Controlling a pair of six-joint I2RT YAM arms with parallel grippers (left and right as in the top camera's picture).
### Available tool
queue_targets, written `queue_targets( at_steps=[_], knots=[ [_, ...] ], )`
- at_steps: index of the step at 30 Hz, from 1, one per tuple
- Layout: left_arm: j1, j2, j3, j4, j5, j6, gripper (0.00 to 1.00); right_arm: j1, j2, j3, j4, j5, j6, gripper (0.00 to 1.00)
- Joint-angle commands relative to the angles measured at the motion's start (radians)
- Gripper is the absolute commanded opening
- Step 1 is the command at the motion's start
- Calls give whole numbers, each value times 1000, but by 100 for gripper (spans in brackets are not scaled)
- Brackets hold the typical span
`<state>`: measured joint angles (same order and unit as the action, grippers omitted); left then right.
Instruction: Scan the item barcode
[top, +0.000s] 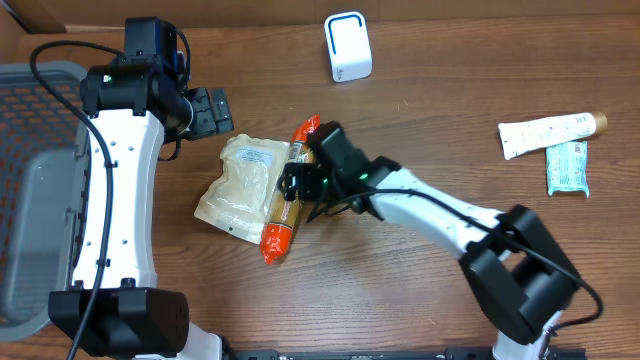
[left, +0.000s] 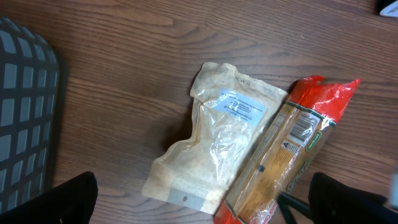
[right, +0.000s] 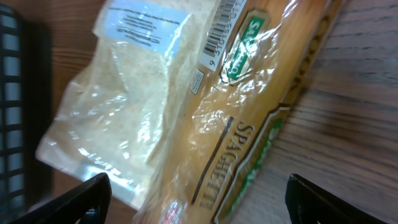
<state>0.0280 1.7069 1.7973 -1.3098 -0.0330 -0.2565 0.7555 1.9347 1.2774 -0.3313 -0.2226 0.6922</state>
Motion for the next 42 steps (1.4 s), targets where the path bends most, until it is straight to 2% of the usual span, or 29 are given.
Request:
queue_targets(
  at_steps=[1,5,7,8,9,10,14,15,16,17,19,24,27,29,35,42],
  knots=[
    [-3,8,-2,2,8,-13,100,28,57,-4,31,76,31,90],
    [-3,8,-2,2,8,-13,100,44,102,-4,43,76,42,90],
    [-3,8,-2,2,8,-13,99,48,122,-4,41,75,42,86],
    [-3,8,-2,2,8,-13,100,48,127,-4,37,72,42,81],
    [-3,8,-2,2,8,-13,100,48,132,-4,30,72,42,66],
    [-3,8,-2,2,8,-13,99,48,132,-4,21,72,42,58],
    [-3,8,-2,2,8,-13,100,46,130,-4,-24,70,41,35],
    [-3,8,-2,2,8,-13,100,43,129,-4,-39,62,41,26],
    [-3,8,-2,2,8,-13,100,38,127,-3,-55,44,40,13],
    [-3,8,-2,2,8,-13,100,28,122,-3,-73,22,36,8],
    [-3,8,-2,2,8,-13,100,8,105,0,-106,-45,-16,4],
    [-3,8,-2,2,8,-13,100,-77,5,1,-206,-255,-296,4],
    [-3,8,-2,2,8,-13,100,-143,-67,1,-297,-277,-434,9],
    [-3,8,-2,2,8,-13,99,-200,-99,1,-359,-276,-530,7],
    [-3,8,-2,2,8,-13,100,-322,-102,-5,-439,-276,-656,4],
    [-3,8,-2,2,8,-13,99,-317,-99,-5,-446,-279,-687,4]
  ],
)
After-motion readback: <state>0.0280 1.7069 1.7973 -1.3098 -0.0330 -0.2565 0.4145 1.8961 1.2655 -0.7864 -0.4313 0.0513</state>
